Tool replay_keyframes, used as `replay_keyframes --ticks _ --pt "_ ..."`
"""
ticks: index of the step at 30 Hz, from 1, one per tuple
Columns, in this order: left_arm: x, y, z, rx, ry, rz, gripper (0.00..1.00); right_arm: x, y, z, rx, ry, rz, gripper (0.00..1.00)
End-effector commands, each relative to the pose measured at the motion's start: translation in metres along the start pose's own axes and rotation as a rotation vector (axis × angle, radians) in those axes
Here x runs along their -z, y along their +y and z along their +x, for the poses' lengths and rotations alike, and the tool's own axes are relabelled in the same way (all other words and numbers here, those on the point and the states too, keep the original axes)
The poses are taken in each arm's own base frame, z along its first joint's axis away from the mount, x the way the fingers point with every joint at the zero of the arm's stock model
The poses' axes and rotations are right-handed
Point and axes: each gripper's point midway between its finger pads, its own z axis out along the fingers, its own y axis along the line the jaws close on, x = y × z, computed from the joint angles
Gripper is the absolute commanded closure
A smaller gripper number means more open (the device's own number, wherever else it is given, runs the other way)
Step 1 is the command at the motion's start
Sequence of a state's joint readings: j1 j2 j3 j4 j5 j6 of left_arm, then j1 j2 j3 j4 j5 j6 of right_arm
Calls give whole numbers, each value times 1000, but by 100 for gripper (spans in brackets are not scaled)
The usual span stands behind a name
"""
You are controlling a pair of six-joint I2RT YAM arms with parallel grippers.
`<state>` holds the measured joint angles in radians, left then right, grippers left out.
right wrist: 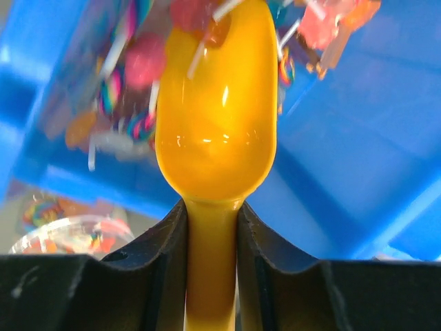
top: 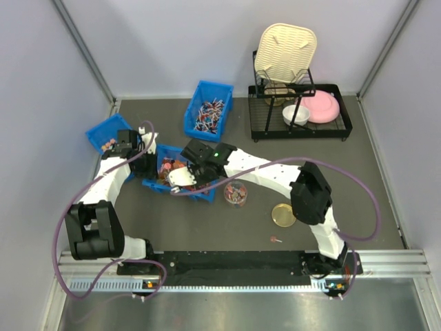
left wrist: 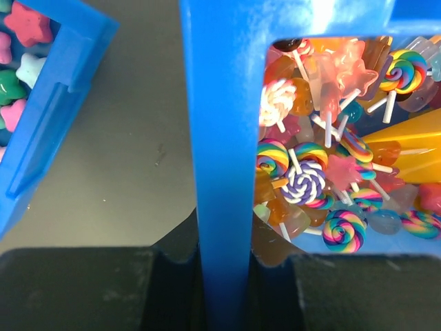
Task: Pack the candies
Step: Scoop the fake candies from the storage box.
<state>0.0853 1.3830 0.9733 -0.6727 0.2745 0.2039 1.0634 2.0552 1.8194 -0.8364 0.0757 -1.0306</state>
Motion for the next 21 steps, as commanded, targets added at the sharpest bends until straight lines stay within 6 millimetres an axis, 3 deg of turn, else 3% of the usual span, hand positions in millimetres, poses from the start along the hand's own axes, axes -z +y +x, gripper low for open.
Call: replay_keyframes --ticks 1,7,16,21 --pt "29 -27 -80 1 -310 137 100 -35 30 -30 -103 -81 -143 100" --pt "29 -28 -80 0 -314 144 100 -70 10 -48 -237 -149 -25 100" --pt "31 -29 -81 -5 -320 148 100 -66 -14 -82 -479 -306 38 100" --pt "33 -29 -81 -2 -326 152 100 -51 -30 -84 -551 -337 85 100"
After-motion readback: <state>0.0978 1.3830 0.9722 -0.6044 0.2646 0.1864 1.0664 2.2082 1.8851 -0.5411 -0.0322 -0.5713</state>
